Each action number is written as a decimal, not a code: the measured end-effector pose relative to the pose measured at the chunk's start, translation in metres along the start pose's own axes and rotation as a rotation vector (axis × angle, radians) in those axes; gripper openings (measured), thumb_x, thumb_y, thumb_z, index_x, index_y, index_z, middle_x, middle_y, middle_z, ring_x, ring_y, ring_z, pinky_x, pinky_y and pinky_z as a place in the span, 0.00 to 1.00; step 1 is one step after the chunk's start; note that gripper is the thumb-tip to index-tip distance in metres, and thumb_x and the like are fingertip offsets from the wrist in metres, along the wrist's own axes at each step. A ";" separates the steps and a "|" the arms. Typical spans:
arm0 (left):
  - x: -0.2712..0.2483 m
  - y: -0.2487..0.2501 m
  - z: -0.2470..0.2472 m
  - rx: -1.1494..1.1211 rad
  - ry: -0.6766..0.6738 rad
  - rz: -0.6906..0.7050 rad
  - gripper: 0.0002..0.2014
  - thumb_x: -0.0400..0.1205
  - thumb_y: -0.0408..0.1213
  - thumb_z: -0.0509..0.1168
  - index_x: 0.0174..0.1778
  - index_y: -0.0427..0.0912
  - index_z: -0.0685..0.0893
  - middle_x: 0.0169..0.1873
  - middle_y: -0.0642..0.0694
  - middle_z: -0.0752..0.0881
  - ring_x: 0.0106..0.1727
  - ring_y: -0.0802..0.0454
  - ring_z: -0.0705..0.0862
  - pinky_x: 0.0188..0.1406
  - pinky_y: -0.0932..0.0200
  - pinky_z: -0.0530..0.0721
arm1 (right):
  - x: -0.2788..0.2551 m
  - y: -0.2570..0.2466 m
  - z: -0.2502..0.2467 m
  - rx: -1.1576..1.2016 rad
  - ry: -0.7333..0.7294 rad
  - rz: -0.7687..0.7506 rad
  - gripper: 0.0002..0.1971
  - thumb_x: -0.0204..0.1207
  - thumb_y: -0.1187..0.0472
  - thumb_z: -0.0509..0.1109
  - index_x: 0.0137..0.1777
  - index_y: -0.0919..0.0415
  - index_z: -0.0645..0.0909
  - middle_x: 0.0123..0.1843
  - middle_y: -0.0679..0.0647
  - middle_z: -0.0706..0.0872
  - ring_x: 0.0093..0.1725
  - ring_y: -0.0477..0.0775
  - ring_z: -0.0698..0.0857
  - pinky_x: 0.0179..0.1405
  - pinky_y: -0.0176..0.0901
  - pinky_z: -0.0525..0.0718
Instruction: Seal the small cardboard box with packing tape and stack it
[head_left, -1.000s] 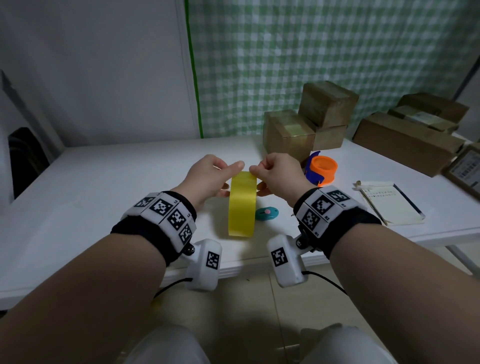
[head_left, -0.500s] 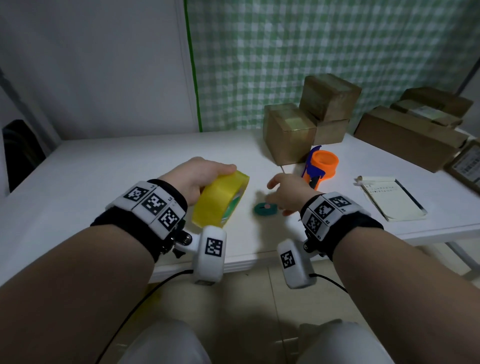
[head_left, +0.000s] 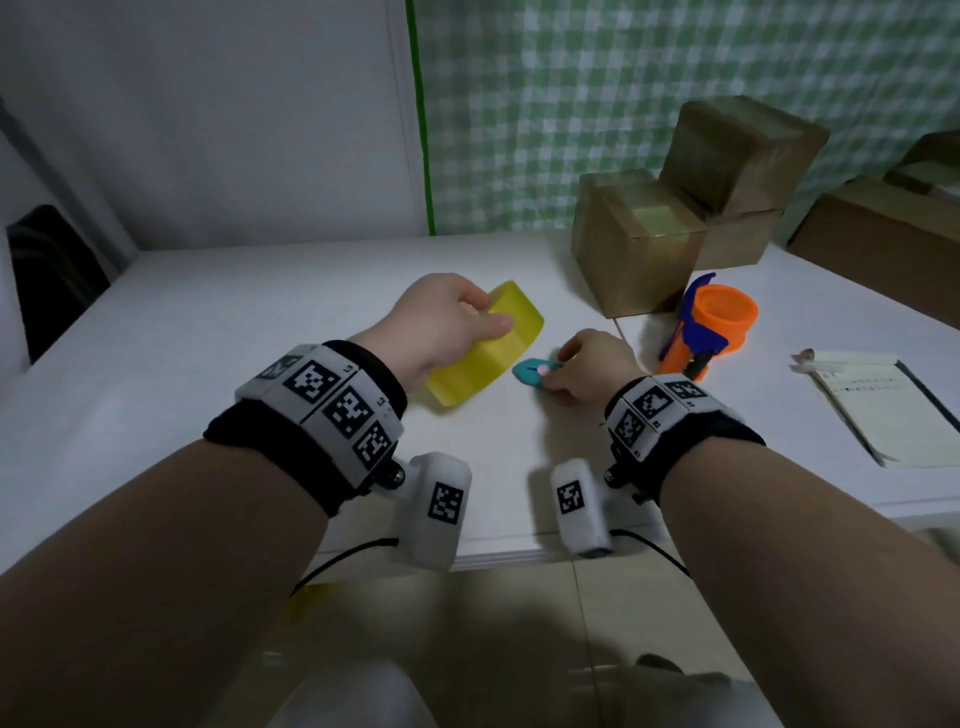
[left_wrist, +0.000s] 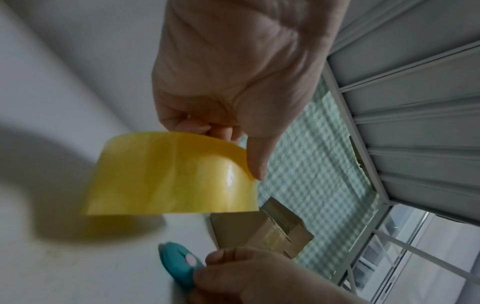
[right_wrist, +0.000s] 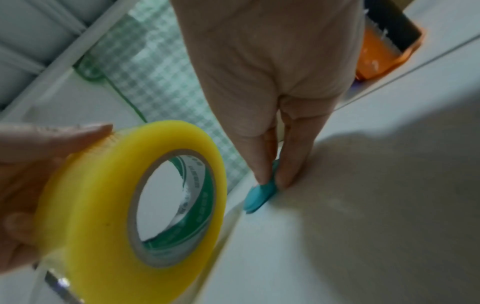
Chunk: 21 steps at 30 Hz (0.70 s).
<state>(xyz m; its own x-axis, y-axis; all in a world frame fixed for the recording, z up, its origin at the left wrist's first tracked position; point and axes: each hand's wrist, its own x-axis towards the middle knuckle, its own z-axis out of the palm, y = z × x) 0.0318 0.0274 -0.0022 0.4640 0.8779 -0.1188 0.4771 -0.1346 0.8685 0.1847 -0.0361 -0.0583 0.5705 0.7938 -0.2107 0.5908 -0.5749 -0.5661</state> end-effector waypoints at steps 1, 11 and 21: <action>0.003 0.000 0.001 -0.010 0.012 0.008 0.21 0.74 0.41 0.74 0.61 0.39 0.83 0.55 0.39 0.85 0.52 0.46 0.82 0.52 0.53 0.80 | 0.004 -0.002 0.003 0.133 -0.006 0.014 0.14 0.70 0.55 0.76 0.52 0.59 0.81 0.50 0.58 0.88 0.48 0.57 0.86 0.46 0.42 0.82; 0.006 0.010 -0.003 -0.551 0.020 0.025 0.07 0.86 0.36 0.57 0.52 0.39 0.79 0.13 0.54 0.80 0.12 0.64 0.76 0.13 0.75 0.70 | 0.004 -0.019 -0.014 0.699 -0.222 -0.028 0.29 0.78 0.49 0.67 0.78 0.51 0.64 0.66 0.56 0.79 0.57 0.57 0.82 0.55 0.52 0.87; 0.015 0.008 0.004 -0.305 0.055 -0.160 0.13 0.85 0.47 0.54 0.51 0.42 0.80 0.44 0.42 0.77 0.36 0.47 0.77 0.35 0.54 0.80 | -0.010 -0.008 -0.032 0.387 0.203 -0.062 0.11 0.72 0.56 0.68 0.51 0.61 0.78 0.44 0.60 0.84 0.35 0.62 0.89 0.28 0.52 0.91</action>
<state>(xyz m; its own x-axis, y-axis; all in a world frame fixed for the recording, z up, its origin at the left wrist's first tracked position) 0.0459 0.0372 0.0014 0.3566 0.9013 -0.2460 0.2917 0.1427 0.9458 0.1928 -0.0462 -0.0259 0.6642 0.7470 -0.0283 0.3923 -0.3805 -0.8374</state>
